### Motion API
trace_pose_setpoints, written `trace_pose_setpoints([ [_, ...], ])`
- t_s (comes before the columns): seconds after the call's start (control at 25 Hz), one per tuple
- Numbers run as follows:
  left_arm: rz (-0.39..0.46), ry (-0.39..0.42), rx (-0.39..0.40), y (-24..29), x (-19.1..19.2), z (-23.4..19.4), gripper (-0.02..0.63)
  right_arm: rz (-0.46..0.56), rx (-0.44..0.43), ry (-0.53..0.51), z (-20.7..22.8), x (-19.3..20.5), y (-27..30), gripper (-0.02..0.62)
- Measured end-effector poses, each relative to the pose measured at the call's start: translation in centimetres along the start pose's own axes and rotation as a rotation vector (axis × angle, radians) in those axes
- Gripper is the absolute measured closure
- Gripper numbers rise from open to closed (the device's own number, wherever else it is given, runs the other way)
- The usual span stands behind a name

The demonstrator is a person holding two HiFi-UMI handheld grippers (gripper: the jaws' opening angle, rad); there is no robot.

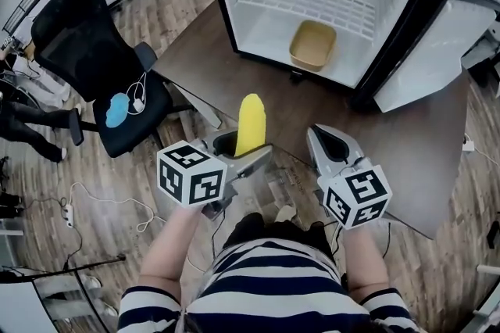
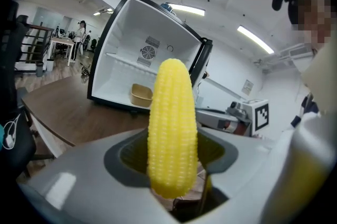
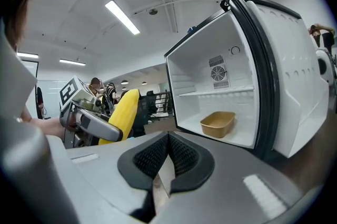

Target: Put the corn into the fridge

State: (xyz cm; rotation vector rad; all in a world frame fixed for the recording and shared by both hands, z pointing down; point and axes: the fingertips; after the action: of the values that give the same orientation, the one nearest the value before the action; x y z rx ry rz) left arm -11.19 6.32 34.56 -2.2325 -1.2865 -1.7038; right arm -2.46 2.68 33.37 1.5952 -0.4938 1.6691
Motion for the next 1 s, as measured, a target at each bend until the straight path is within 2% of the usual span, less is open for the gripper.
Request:
trace_pose_setpoints([
  [0.16,0.007,0.051,0.026,2.6,-2.5,0.2,0.606,0.006,0.006,-0.023,2.1,-0.5,0.3,0.604],
  [0.6,-0.011,0.21,0.035,7.7,-10.5,-2.1,0.606,0.016,0.037,-0.033,5.0,-1.9,2.4,0.604],
  [0.76,-0.022,0.246,0.055,9.4,-12.5,-2.9,0.606,0.04,0.091,-0.026,7.1,-3.1,3.9,0.603],
  [1.0,-0.09,0.345,0.047,11.5,-14.4,-5.6,0.606,0.045,0.153,-0.053,9.0,-4.6,6.5,0.604],
])
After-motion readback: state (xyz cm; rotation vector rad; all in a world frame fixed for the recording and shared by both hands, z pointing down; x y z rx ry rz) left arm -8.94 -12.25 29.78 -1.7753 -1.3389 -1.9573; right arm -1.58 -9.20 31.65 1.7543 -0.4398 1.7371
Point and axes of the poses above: the fingertips, and each gripper's own axes: y forward along the fingers, z to its right, x out of its underside, and after that the axes turned 2 degrees about z, right-handed
